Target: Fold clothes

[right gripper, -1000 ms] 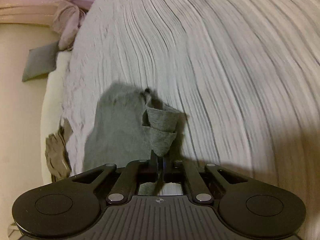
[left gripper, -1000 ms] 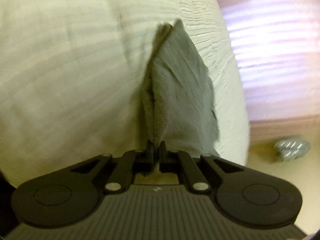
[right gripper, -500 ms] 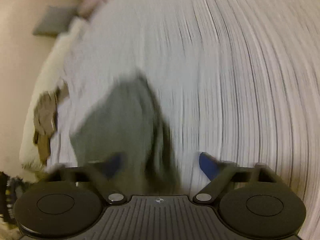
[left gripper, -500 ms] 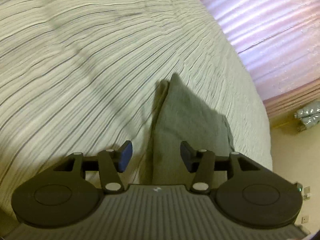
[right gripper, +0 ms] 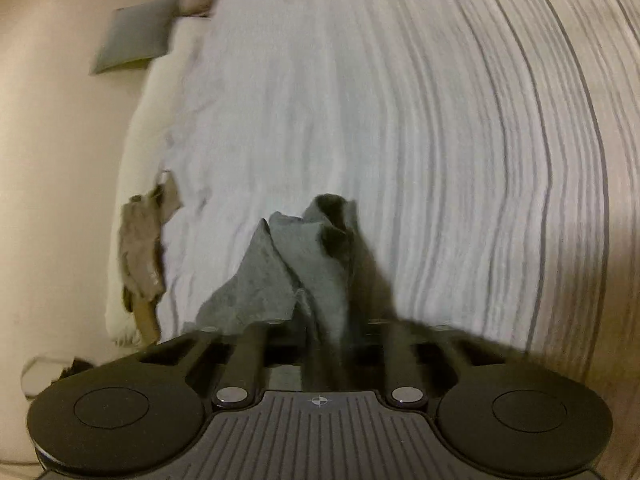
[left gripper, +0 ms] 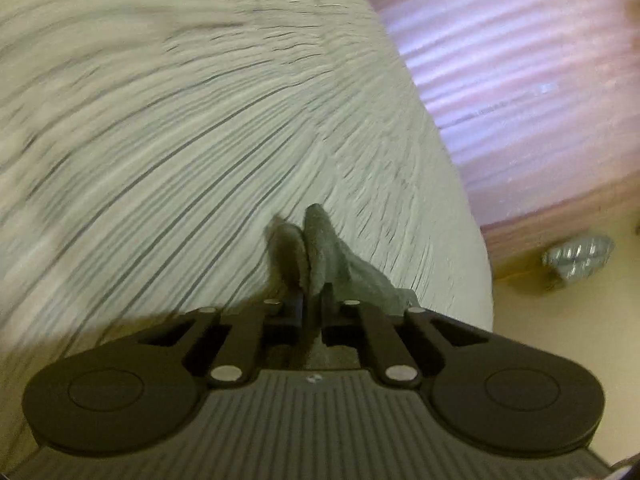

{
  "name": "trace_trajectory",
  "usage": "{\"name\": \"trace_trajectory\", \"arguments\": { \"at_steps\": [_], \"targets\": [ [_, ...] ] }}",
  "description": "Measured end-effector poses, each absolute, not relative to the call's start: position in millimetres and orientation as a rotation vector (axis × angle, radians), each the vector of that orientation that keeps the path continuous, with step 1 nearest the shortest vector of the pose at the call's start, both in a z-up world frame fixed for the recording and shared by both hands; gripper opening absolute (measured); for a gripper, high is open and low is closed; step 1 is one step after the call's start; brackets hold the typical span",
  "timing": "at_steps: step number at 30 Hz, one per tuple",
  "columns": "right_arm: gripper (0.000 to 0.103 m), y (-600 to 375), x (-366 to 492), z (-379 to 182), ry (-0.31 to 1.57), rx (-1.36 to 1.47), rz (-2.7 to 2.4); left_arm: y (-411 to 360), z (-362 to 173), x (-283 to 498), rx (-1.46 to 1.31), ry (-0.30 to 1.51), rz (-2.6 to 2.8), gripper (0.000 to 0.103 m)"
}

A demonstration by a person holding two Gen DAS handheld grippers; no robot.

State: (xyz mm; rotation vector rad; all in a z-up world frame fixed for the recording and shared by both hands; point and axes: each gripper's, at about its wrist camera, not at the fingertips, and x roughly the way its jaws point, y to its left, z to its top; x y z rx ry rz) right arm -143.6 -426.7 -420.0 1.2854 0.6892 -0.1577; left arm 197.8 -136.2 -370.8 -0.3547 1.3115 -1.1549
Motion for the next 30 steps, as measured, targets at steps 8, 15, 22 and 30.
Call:
{"name": "trace_trajectory", "arguments": {
  "at_steps": [8, 15, 22, 30],
  "targets": [
    [0.009, -433, -159, -378, 0.563, 1.084, -0.311, -220, -352, 213, -0.192, 1.194, -1.283, 0.008],
    [0.049, -426, -137, -364, 0.699, 0.841, -0.710, -251, -330, 195, 0.026, 1.131, -1.219, 0.019],
    [0.048, -392, -97, -339, 0.666, 0.745, -0.482, -279, -317, 140, 0.232, 1.083, -1.411, 0.006],
    [0.048, -369, -26, -394, 0.797, 0.464, -0.450, -310, -373, 140, 0.269, 1.032, -1.367, 0.003]
  ]
}}
